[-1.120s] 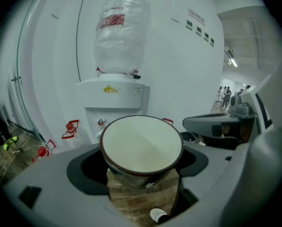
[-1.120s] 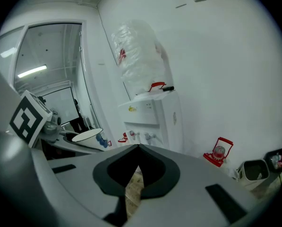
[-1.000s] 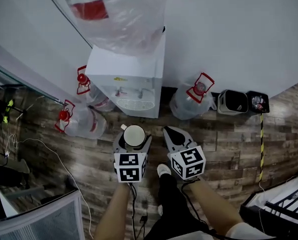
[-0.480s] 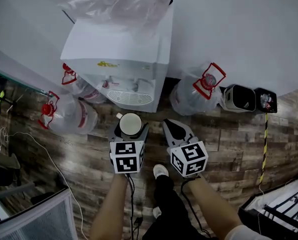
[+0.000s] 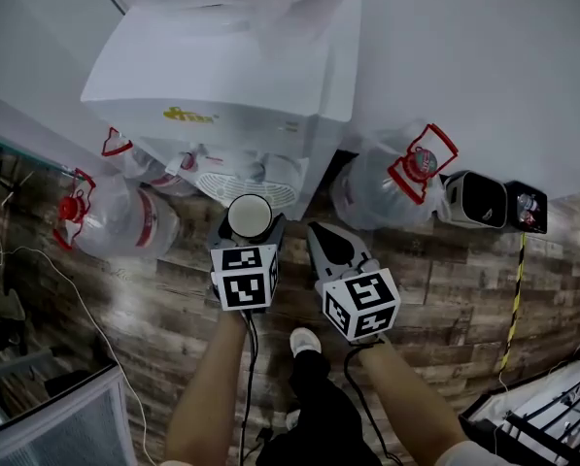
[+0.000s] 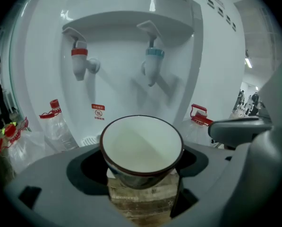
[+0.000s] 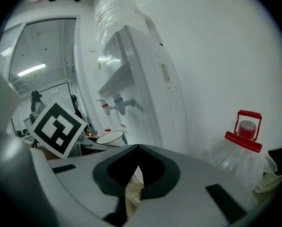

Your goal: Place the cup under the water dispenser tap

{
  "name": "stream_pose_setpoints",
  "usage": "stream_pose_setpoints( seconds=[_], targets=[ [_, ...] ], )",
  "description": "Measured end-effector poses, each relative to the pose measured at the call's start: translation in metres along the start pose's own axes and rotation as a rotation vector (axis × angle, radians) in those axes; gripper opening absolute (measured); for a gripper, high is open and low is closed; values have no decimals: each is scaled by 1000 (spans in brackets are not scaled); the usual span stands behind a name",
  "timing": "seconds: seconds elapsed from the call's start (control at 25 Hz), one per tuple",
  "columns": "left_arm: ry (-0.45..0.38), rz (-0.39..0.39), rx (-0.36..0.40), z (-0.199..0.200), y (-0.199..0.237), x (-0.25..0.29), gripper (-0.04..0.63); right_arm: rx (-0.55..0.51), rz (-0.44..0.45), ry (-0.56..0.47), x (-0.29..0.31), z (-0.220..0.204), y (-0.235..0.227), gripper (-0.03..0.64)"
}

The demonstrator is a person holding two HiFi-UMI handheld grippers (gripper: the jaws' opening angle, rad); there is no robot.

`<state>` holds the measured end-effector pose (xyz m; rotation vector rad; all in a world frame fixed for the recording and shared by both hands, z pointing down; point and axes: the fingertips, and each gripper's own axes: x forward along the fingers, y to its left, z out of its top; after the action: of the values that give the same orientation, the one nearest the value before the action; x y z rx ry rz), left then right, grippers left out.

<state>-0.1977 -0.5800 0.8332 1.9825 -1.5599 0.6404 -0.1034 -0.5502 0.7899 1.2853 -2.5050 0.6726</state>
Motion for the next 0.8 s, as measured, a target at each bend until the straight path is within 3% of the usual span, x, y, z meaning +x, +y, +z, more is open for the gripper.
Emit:
stream_pose_setpoints(
  seconds=[0.8],
  targets=[
    [-52, 5, -38, 7, 14, 66, 440, 11, -24, 21, 25, -27, -38, 20]
  ],
)
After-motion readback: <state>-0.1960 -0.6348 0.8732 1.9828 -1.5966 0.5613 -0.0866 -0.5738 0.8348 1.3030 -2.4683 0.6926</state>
